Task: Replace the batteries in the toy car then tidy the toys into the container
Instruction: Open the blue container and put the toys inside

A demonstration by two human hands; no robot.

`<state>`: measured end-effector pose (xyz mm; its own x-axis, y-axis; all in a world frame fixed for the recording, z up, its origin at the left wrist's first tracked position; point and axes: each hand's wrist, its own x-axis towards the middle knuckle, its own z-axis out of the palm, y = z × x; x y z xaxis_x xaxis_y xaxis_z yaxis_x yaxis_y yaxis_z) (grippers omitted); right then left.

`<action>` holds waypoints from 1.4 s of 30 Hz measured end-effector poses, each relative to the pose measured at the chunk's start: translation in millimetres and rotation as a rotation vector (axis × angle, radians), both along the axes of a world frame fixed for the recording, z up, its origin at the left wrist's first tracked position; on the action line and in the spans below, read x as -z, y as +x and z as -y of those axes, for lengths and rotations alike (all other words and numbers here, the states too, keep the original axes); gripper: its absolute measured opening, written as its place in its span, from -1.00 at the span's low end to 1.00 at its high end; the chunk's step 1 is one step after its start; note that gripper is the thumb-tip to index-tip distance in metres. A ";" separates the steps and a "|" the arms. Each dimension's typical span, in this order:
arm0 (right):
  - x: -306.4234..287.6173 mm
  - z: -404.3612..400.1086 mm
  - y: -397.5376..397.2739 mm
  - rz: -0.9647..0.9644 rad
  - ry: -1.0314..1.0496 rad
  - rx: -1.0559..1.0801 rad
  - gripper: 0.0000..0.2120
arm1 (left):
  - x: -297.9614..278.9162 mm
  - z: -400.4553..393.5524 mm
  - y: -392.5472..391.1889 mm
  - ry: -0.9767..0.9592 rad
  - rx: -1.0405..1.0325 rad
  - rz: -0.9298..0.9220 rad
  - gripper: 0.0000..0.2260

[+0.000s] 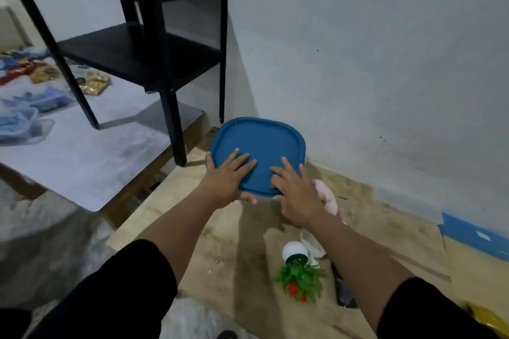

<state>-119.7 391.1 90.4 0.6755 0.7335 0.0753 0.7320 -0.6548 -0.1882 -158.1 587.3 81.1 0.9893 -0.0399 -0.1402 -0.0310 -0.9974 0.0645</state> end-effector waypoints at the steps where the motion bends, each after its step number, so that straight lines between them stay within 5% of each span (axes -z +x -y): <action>1: 0.0 2.3 -12.4 -0.004 0.004 -0.016 -0.81 | -0.1 3.2 -14.6 0.000 -0.017 0.002 -0.11; 6: 15.6 18.0 -81.6 -0.052 0.012 -0.117 -0.74 | 13.0 22.7 -99.0 0.010 -0.080 -0.009 0.18; 18: 86.5 26.2 -185.8 -0.264 -0.081 -0.178 -0.69 | 72.1 44.2 -224.8 -0.052 -0.166 -0.196 0.06; 22: 99.1 15.2 -179.5 -0.315 -0.098 -0.118 -0.72 | 79.2 39.9 -213.3 -0.061 -0.158 -0.283 -0.25; 30: 124.1 -7.4 -157.8 -0.377 -0.221 -0.088 -0.66 | 95.7 6.8 -172.9 -0.097 -0.082 -0.382 -0.30; 34: 103.4 -6.5 -136.1 -0.274 -0.012 -0.054 -0.70 | 77.4 -7.3 -133.3 -0.076 -0.039 -0.349 -0.44; 38: 73.4 14.6 -95.9 -0.056 0.203 0.180 -0.66 | 55.4 7.9 -79.7 -0.102 0.062 -0.232 -0.48; 42: 50.5 61.2 -63.0 -0.016 0.154 0.453 -0.37 | 33.9 50.3 -26.0 -0.067 0.304 -0.074 -0.33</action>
<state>-182.6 329.9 39.9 0.9265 0.3464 0.1470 0.3758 -0.8709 -0.3167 -184.0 536.9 47.2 0.9180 -0.3436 -0.1979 -0.3197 -0.9366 0.1434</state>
